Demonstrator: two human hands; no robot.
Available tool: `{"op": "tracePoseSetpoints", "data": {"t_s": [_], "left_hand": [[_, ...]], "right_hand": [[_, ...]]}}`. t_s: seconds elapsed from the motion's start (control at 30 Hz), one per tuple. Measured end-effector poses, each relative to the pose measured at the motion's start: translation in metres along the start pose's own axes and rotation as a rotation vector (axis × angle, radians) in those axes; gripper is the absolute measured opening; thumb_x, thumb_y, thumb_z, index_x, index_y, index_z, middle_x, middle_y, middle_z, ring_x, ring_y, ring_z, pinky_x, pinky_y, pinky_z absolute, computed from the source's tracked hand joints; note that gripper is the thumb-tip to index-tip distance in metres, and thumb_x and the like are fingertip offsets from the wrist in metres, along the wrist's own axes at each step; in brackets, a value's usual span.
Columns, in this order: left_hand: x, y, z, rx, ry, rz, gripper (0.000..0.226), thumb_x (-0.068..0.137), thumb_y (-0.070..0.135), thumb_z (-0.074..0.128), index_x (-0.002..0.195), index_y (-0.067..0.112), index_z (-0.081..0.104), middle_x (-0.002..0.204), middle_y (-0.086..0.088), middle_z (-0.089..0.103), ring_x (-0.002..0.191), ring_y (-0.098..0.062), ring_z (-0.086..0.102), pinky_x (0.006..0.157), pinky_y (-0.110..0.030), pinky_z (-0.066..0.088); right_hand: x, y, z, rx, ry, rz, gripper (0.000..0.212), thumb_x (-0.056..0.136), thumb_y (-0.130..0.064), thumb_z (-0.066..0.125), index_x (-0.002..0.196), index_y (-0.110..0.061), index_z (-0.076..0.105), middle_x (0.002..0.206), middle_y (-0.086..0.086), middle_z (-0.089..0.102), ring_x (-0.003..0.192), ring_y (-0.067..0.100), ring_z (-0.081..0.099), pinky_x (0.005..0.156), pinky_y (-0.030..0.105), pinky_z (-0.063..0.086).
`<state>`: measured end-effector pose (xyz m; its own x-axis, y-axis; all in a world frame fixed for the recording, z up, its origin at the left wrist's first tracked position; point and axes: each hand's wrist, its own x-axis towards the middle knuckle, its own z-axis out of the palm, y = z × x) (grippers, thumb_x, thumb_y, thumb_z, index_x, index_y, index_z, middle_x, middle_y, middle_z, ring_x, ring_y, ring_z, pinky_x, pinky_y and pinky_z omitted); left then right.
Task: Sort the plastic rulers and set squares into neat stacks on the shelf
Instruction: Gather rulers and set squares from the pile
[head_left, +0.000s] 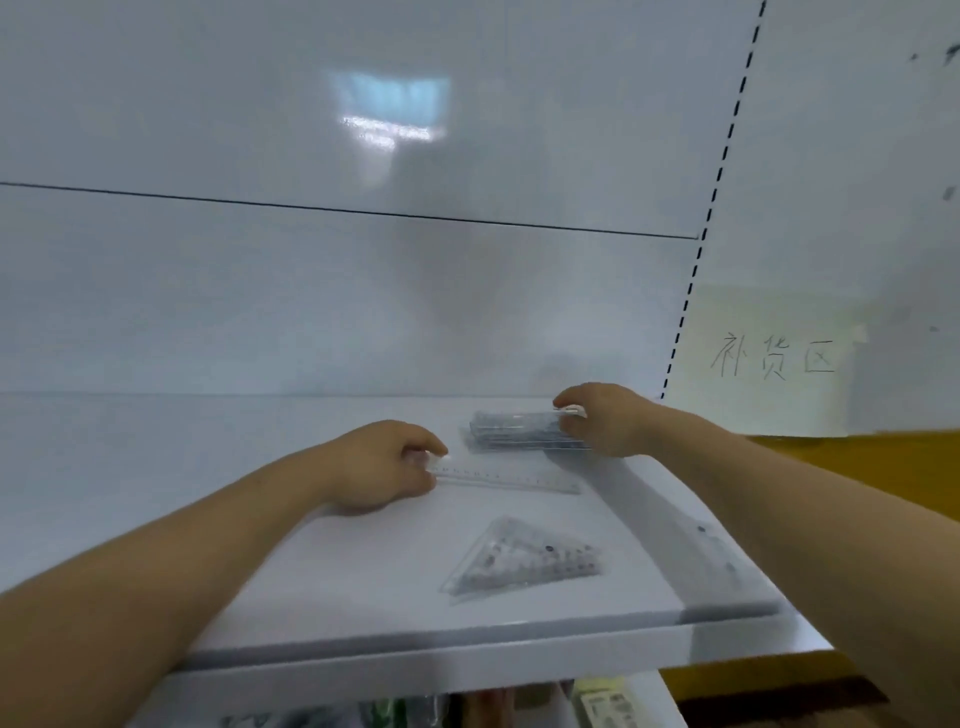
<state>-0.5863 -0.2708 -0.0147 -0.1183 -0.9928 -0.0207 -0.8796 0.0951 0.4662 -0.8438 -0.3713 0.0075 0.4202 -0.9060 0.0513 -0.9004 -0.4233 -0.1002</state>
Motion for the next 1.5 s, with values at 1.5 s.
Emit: {"op": "tracePoseSetpoints", "data": {"t_s": [1.5], "left_hand": [[0.084, 0.092, 0.032, 0.019, 0.15, -0.092, 0.057, 0.088, 0.031, 0.06, 0.141, 0.025, 0.04, 0.146, 0.004, 0.039, 0.131, -0.016, 0.04, 0.099, -0.023, 0.032]], "right_hand": [[-0.033, 0.123, 0.017, 0.193, -0.025, 0.131, 0.086, 0.084, -0.066, 0.047, 0.147, -0.012, 0.026, 0.153, 0.007, 0.027, 0.138, 0.026, 0.03, 0.11, 0.038, 0.029]]}}
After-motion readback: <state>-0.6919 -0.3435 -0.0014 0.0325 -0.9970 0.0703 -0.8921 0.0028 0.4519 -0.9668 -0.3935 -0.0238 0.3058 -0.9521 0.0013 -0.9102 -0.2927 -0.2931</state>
